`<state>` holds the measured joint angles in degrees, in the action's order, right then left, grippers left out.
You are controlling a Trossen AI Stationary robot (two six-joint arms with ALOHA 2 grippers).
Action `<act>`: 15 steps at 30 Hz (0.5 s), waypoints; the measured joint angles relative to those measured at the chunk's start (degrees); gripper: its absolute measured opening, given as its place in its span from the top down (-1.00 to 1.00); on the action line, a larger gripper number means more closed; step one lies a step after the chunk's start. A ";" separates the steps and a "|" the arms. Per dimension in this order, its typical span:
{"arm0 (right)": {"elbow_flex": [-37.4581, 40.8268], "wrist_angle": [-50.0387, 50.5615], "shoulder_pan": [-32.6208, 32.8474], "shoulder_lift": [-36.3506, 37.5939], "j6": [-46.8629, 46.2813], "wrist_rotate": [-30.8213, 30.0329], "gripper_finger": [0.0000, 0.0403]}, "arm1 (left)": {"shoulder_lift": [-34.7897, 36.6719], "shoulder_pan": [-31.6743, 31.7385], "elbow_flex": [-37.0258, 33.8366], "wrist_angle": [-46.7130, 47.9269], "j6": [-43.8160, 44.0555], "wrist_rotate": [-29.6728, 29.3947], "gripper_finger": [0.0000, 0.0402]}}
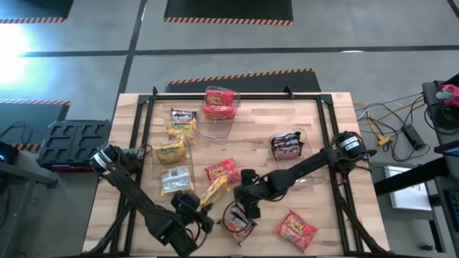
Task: Sort Maruchan noodles
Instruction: Put the bottom yellow pack noodle into the bottom left transparent bin
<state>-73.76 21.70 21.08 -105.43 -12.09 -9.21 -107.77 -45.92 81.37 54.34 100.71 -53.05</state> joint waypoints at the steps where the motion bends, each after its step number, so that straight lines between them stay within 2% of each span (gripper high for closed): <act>1: 0.00 0.93 0.00 0.00 -0.08 -0.01 -0.14 | 0.02 -0.04 1.10 2.83 0.02 -0.57 0.43; 7: 0.00 3.97 -0.07 0.00 -1.31 0.01 -0.15 | 0.02 -0.05 7.69 22.31 2.01 -3.13 0.43; 11: 0.00 3.98 -0.09 0.00 -0.79 0.03 -0.15 | 0.16 -0.38 9.98 35.72 7.04 -3.22 0.43; 15: 0.00 3.83 -0.11 0.00 -0.77 0.05 -0.15 | 2.90 -0.75 7.59 35.01 3.91 -3.30 0.43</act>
<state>-73.76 25.53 20.97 -105.43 -12.86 -9.16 -104.87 -46.67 88.95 89.35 104.62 -56.35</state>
